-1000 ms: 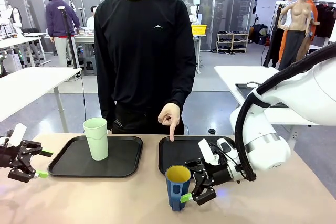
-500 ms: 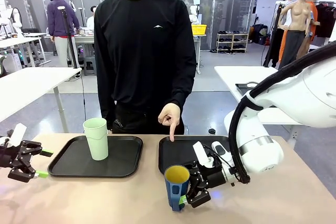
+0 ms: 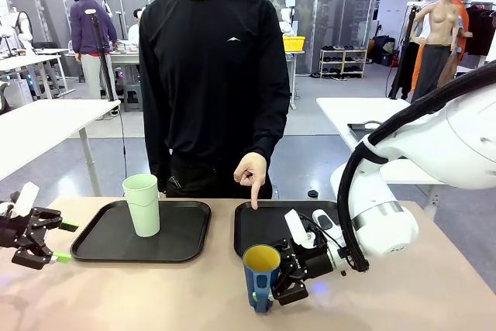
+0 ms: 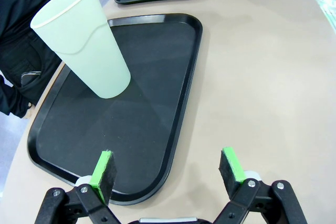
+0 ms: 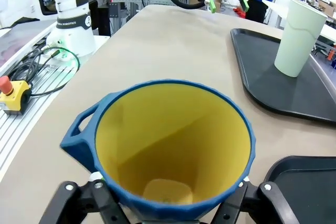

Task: Sort and store the cups by type.
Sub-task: Pick up the Handle plastic cup and place it into the empty Flat Tray.

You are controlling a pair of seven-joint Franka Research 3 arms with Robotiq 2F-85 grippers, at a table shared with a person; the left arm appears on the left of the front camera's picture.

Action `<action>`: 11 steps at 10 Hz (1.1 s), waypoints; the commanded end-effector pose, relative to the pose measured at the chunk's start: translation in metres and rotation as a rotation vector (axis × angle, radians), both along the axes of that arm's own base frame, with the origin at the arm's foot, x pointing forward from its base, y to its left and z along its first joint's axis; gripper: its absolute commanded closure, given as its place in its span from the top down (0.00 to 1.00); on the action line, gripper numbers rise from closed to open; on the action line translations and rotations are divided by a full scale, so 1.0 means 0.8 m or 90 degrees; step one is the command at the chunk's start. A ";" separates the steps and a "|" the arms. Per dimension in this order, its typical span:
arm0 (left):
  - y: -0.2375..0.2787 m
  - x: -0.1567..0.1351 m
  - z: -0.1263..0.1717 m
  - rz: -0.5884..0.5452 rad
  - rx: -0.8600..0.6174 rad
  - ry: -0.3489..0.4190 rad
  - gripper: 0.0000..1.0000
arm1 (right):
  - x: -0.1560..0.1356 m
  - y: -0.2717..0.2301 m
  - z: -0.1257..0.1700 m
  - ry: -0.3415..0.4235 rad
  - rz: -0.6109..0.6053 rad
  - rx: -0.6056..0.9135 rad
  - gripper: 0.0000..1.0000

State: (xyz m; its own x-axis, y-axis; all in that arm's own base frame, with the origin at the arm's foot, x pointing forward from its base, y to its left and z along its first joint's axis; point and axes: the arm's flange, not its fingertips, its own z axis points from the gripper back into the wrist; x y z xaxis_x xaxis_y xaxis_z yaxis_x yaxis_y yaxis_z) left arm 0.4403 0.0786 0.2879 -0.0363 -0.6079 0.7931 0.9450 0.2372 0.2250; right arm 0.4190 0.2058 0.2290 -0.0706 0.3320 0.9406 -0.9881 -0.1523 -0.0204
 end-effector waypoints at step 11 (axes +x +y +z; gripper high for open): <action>-0.002 0.001 0.001 -0.005 0.007 -0.004 1.00 | 0.050 -0.062 0.143 -0.032 -0.041 0.035 0.34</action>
State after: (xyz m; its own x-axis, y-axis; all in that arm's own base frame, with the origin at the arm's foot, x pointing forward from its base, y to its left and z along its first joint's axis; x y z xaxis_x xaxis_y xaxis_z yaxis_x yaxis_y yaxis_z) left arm 0.4403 0.0786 0.2879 -0.0362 -0.6079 0.7932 0.9450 0.2373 0.2250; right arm 0.4511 0.1657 0.3314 -0.1050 0.3110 0.9446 -0.9928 -0.0886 -0.0812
